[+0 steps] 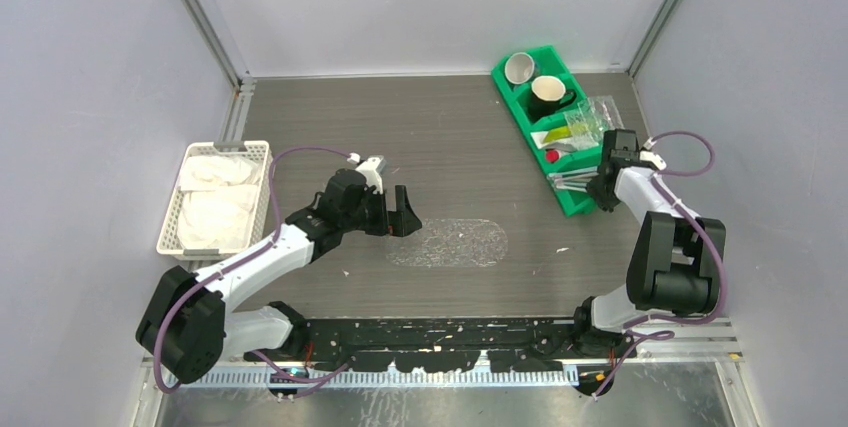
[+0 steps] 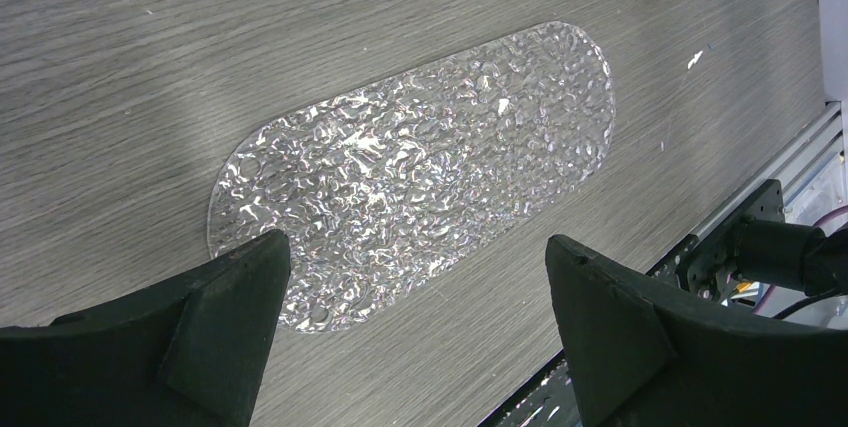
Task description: Prepare toiletry sets of a toothbrush and toothpaste on the tray
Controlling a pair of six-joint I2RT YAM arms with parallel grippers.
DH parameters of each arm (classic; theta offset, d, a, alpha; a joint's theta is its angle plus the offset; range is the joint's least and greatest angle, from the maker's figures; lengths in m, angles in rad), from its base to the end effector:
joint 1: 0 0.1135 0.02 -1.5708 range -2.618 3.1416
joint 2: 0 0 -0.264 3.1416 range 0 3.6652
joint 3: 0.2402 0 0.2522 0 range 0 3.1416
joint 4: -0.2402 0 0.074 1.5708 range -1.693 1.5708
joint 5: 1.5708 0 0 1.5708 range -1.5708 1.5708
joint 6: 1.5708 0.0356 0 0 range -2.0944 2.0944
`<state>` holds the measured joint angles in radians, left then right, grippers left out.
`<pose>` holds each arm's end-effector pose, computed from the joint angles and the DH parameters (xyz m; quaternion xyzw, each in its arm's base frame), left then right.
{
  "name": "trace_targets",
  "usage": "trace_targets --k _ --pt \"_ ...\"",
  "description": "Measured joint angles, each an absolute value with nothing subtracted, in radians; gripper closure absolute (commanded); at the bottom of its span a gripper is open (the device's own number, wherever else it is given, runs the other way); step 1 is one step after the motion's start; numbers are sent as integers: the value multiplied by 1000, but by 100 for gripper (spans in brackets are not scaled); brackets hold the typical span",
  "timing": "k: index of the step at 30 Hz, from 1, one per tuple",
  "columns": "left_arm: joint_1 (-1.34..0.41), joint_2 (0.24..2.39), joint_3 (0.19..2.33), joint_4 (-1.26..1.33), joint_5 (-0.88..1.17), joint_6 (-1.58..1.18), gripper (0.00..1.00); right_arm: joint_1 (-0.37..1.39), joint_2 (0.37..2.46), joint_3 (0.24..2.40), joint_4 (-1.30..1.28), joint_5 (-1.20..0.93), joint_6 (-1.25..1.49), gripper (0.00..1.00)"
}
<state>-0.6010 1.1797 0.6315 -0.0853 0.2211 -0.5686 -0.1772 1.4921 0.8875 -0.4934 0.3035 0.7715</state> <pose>0.1996 -0.1463 0.2167 0.0642 0.8858 -0.3299 0.3200 0.2777 -0.0605 0.1907 0.4705 0.8387 -0.0727 0.2644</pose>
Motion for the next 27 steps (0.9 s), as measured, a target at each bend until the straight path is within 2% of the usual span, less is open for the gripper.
trace_targets --k 9,15,27 --pt "-601 1104 633 -142 196 -569 0 75 1565 983 -602 387 730 99" --pt "-601 1016 656 -197 173 -569 0 231 1609 1035 -601 343 640 99" --pt "-601 938 683 -322 113 -567 0 359 1629 1058 -608 281 453 99"
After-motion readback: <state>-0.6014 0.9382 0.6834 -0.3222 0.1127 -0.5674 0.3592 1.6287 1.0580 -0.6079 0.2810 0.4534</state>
